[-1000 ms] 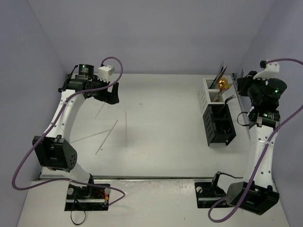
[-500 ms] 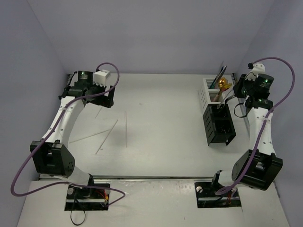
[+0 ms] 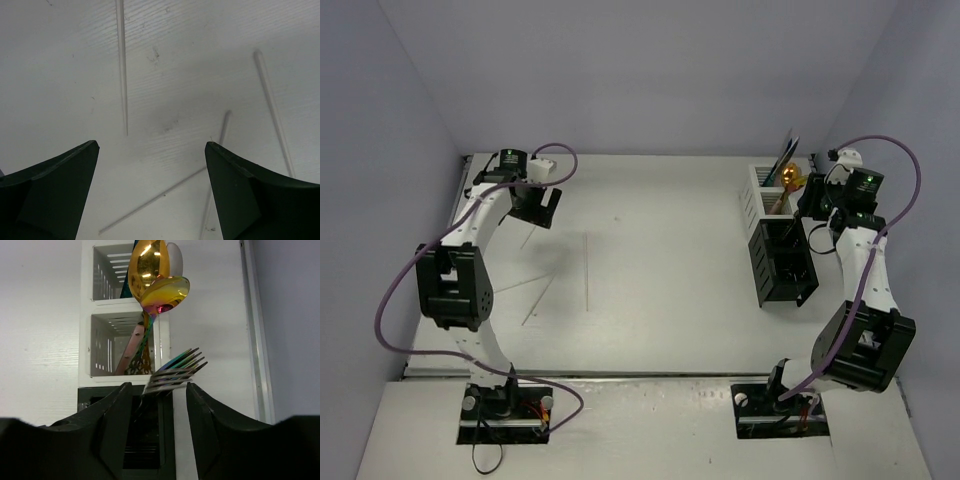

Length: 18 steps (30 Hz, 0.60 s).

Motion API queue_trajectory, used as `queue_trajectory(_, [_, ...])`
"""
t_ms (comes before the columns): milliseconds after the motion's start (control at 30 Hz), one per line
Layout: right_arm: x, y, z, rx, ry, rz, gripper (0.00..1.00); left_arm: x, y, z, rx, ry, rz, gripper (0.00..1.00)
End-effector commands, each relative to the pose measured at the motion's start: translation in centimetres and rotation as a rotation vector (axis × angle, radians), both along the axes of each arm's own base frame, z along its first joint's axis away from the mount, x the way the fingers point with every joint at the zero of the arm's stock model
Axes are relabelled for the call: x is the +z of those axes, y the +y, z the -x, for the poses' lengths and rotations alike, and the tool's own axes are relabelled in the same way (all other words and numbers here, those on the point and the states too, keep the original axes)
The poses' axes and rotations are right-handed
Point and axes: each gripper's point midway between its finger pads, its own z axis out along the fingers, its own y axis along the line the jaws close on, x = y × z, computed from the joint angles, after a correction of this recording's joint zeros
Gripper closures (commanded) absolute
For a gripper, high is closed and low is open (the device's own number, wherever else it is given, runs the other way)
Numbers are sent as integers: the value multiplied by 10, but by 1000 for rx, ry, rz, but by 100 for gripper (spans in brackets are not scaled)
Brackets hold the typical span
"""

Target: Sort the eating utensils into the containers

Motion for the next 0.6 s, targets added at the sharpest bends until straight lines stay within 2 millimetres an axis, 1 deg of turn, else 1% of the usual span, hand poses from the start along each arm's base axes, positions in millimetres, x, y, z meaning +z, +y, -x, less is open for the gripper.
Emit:
queue_trajectory(0, [40, 0, -7, 16, -128, 30, 51, 4, 7, -30, -58, -29, -30, 19])
queue_trajectory(33, [49, 4, -4, 25, -150, 26, 47, 6, 6, -38, -68, -40, -28, 21])
queue_trajectory(100, [63, 10, -2, 48, -183, 23, 45, -6, 5, -49, -93, -23, -14, 28])
queue_trajectory(133, [69, 14, -1, 60, -197, 23, 43, -9, 4, -54, -100, -21, -7, 32])
queue_trajectory(167, [76, 18, 1, 71, -215, 22, 43, -12, 4, -60, -107, -20, -6, 34])
queue_trajectory(267, [99, 32, 8, 119, -271, 17, 41, -24, -2, -80, -142, -17, 29, 42])
queue_trajectory(300, [102, 36, 12, 127, -269, 10, 40, -26, -3, -83, -148, -18, 36, 44])
queue_trajectory(467, [126, 56, 22, 188, -319, -10, 34, -43, -11, -107, -158, -14, 85, 48])
queue_trajectory(500, [132, 61, 24, 198, -331, -10, 30, -49, -11, -108, -154, -3, 91, 48])
queue_trajectory(567, [142, 70, 27, 223, -354, -7, 22, -51, -10, -117, -146, -12, 89, 49])
